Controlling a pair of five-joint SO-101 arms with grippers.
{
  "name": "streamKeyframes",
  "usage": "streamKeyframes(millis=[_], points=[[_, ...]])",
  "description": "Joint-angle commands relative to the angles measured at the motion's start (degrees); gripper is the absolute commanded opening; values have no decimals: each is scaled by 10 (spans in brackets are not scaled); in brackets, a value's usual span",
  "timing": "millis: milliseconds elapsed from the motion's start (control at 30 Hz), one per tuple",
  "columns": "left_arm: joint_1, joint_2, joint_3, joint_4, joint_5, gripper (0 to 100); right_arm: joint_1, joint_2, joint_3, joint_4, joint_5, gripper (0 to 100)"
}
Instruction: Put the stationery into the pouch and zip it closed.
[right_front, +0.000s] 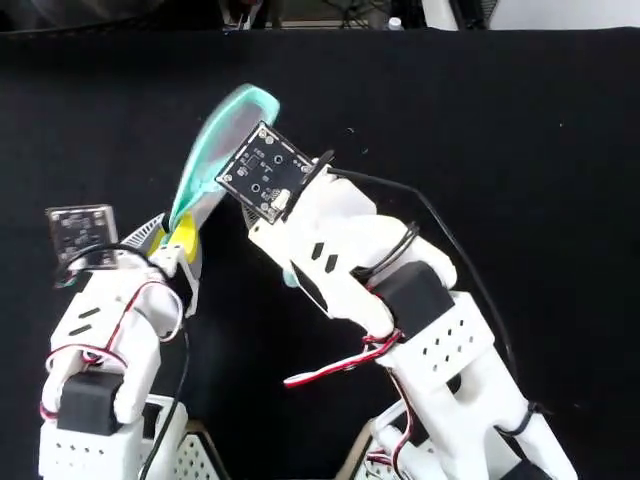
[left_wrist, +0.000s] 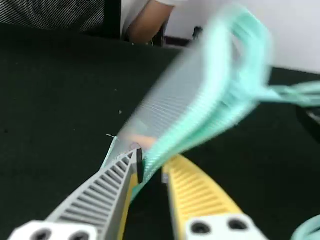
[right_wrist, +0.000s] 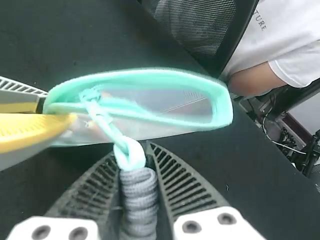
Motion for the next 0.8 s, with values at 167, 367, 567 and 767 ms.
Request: streamKeyframes(millis=[167,367,567,767], points=[[-9,1,-41,4,-17,30,7,1,-12,-10,5,12],[-9,1,-35,9,-17,30,37,-2,-18,-16,1,12],[25,1,-41,53,-34,30,142,-2,-52,-29,-52,12],[68,1,-41,78,-66,30,193,-2,-56,-44,-59,12]])
